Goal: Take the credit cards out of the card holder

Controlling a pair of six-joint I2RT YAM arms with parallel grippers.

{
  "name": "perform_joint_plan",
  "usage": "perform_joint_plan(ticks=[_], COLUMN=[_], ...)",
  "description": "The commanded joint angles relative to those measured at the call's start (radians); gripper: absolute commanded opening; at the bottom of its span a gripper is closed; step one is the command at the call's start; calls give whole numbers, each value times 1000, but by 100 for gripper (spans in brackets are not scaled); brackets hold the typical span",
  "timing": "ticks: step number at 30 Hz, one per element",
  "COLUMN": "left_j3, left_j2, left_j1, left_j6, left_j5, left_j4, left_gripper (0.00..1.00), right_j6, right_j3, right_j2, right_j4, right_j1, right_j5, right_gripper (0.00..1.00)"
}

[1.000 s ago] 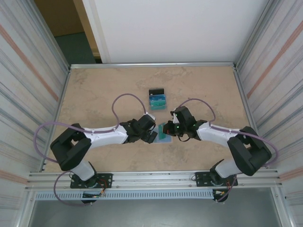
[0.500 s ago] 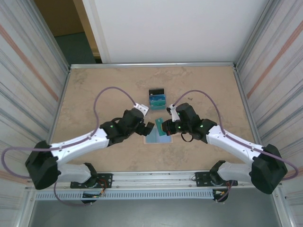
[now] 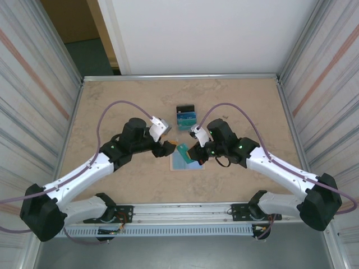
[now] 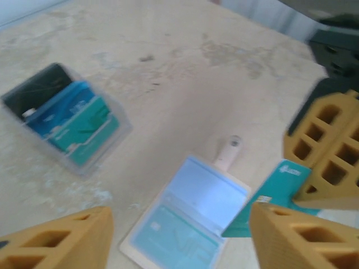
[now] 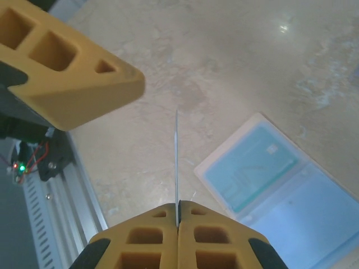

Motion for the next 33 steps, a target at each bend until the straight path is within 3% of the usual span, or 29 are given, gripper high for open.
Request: perform_joint_plan(ticks=[1,7,11,14,15,18,22,23,27,33], left_j3=[27,60,70,80,81,71,22,0,-93,-219], left_j2=[28,89,121,141,143,133,80,60,-18,-84], left_j1=[3,-1,-13,-23,-24,-26,-26,-24,-13,-1], left_j6=[108,164,166,175,175,172,127,96,-51,-333], left_j5=[273,395,394,397,397,393,337,304,211,135], left_j4=[-26,-80,-78,-82,-78,-60,16,50,197,459], left_gripper=[61,52,30,4,0,0,0,0,0,0], right_j6=[-89,-119,-130,-133,-131,-120,-73,-55,28,211], right_j3=[40,54,63,70,71,61,16,1,-77,-216], right_j2=[-20,-19,-10,-4,-3,-13,-53,-68,-143,-259], right_j4=[-55,-75,-78,-79,-77,-60,-4,17,111,334], right_j1=[6,5,5,4,5,1,-22,-32,-82,-126], right_j5=[-68,-100,-141,-157,-155,-129,-71,-58,-47,-77], right_gripper=[0,0,0,0,0,0,25,36,54,68])
